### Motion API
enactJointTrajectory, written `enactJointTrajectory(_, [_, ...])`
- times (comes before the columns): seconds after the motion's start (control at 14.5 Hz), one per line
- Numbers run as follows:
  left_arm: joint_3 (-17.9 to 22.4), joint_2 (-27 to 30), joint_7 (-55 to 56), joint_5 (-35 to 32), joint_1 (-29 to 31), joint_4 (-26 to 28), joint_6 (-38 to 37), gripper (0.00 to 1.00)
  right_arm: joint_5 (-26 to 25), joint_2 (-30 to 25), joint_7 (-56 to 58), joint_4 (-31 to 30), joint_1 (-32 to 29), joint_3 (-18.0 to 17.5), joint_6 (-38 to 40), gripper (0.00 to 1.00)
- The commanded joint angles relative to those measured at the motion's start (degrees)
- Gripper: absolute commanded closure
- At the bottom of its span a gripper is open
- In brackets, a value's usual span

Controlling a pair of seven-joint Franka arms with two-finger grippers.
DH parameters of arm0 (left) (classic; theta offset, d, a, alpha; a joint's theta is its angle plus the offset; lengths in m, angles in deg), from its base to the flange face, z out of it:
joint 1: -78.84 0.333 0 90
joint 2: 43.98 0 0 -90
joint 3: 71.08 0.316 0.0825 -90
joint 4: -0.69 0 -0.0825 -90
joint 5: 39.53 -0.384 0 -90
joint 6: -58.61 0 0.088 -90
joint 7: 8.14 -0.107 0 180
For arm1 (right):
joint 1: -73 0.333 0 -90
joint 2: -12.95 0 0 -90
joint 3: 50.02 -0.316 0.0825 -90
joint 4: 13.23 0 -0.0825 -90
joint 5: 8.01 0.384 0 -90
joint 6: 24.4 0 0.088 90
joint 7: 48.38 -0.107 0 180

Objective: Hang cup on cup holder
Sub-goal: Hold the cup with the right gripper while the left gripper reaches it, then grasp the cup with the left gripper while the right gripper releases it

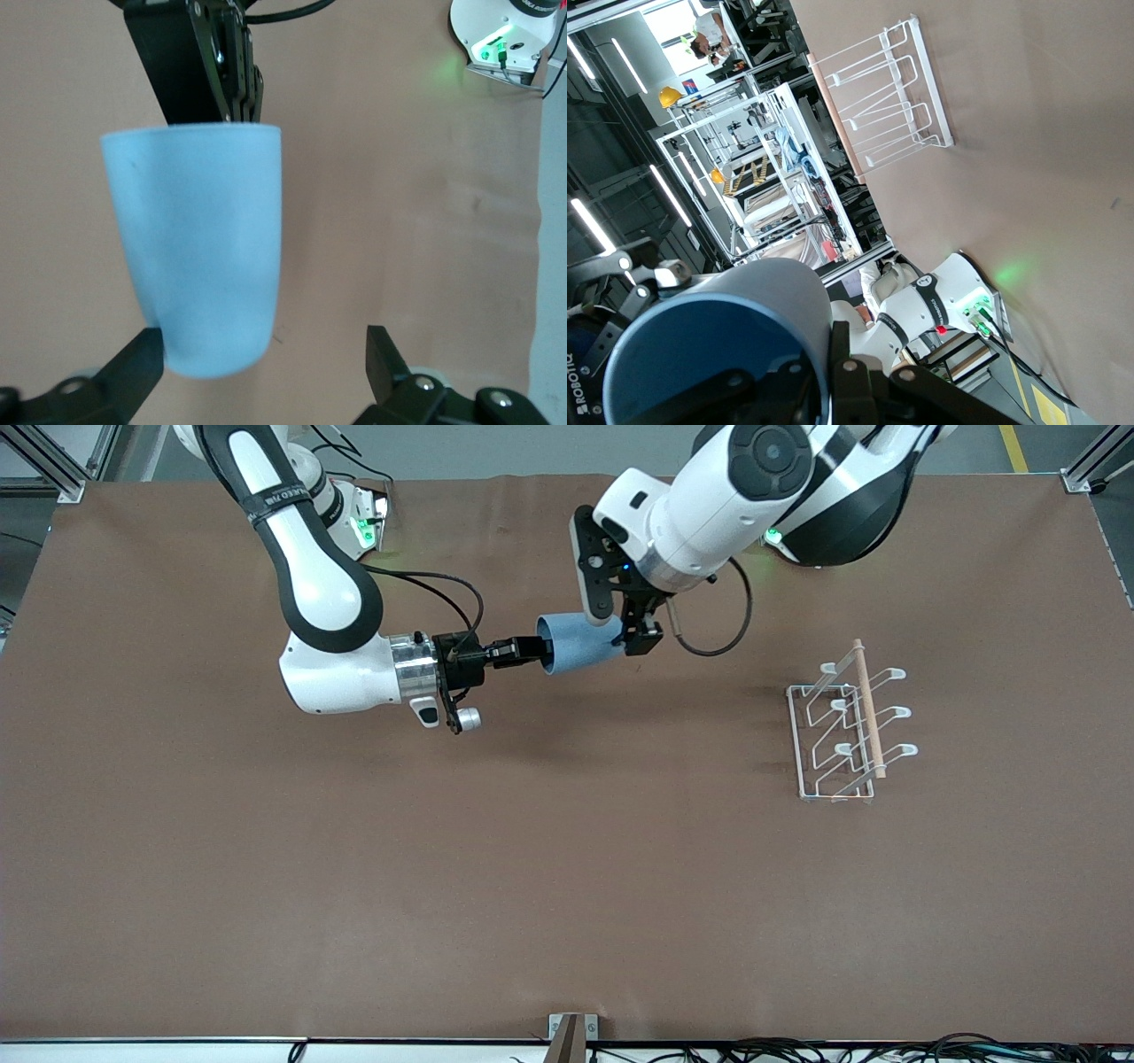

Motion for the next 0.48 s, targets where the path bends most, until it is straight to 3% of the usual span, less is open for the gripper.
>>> enactJointTrajectory(0.0, [-0.11, -3.28, -0.51, 0.68, -1.9, -1.13, 2.94, 0.0, 2.27, -0.67, 0.66, -0.55, 0.63, 0.32, -0.23, 0.99])
enactJointTrajectory(0.41, [-0.03, -4.87, 1.16, 0.59, -2.17, -0.96, 8.66, 0.0, 2.27, -0.59, 0.66, -0.55, 0.72, 0.32, -0.14, 0.99])
